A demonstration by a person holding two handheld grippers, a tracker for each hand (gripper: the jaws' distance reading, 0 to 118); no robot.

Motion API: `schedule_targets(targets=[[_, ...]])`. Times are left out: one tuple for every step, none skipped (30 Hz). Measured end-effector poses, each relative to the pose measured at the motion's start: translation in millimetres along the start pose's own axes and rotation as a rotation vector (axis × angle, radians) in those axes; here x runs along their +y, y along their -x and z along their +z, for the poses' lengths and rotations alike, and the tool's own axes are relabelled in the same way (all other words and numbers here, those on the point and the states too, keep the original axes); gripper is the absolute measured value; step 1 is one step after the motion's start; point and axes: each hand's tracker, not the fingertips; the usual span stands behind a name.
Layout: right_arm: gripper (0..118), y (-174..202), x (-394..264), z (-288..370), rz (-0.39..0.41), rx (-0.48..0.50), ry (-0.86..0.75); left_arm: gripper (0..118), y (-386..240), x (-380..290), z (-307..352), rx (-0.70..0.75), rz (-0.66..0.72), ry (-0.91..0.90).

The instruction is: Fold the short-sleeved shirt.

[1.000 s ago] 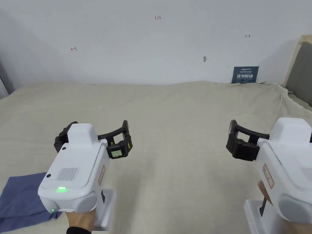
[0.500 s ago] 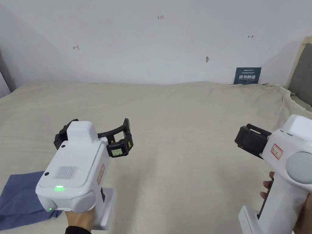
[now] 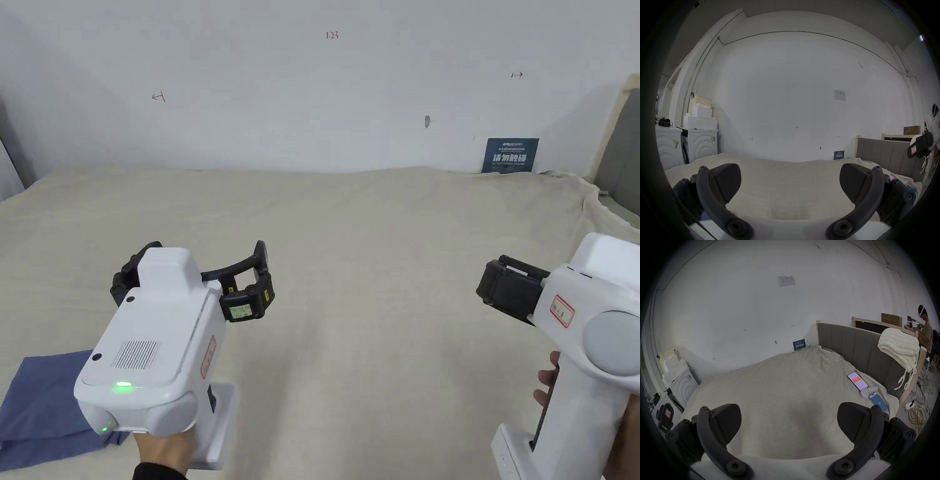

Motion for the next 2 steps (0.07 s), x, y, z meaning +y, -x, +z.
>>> schedule_targets(targets=[[116, 0.5, -0.1, 0.1, 0.002, 0.0, -0.003, 118, 0.4, -0.1, 0.2, -0.002, 0.002, 0.001], [116, 1.0, -1.3, -0.1, 0.007, -0.008, -0.02, 118, 0.5, -0.1, 0.3, -0.003, 0.003, 0.002]])
